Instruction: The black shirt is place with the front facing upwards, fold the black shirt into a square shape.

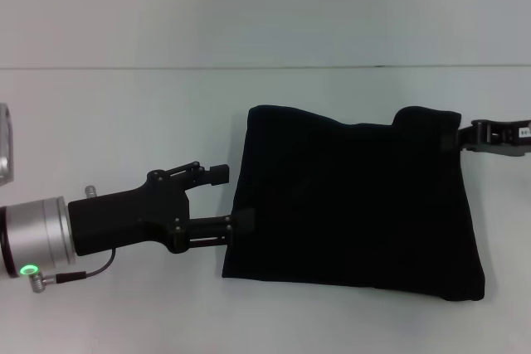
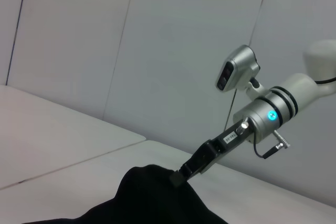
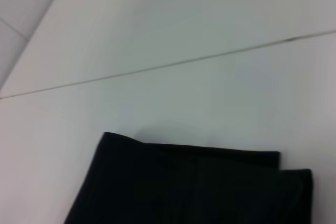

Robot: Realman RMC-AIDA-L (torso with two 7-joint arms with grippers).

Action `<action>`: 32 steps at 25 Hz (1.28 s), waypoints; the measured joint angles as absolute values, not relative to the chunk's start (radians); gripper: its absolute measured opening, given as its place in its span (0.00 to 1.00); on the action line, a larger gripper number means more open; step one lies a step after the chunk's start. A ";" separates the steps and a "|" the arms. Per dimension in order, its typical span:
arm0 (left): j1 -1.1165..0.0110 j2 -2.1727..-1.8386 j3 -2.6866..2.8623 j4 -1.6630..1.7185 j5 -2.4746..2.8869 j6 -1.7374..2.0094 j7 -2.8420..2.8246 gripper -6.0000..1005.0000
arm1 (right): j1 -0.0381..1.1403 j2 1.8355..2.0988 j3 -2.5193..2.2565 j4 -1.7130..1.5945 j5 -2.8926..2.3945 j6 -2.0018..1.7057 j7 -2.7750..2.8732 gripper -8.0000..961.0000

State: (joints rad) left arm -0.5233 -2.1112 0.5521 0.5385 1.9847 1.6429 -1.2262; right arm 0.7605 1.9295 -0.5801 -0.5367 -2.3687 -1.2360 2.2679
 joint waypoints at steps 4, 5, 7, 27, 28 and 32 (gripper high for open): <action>-0.522 -2.113 0.552 0.538 1.985 1.643 -1.228 0.87 | 0.753 1.930 -0.585 -0.522 -2.389 -1.187 2.267 0.06; -0.522 -2.113 0.552 0.538 1.985 1.643 -1.228 0.87 | 0.752 1.931 -0.586 -0.518 -2.395 -1.173 2.267 0.06; -0.522 -2.113 0.552 0.536 1.985 1.643 -1.229 0.87 | 0.752 1.934 -0.591 -0.506 -2.399 -1.146 2.265 0.07; -0.525 -2.104 0.552 0.509 1.985 1.652 -1.287 0.87 | 0.680 1.959 -0.571 -0.511 -2.283 -1.056 2.133 0.32; -0.526 -2.104 0.552 0.511 1.985 1.652 -1.303 0.87 | 0.667 1.956 -0.570 -0.513 -2.260 -1.057 2.123 0.37; -0.531 -2.096 0.552 0.516 1.985 1.653 -1.404 0.87 | 0.611 1.941 -0.552 -0.527 -2.182 -1.055 2.091 0.54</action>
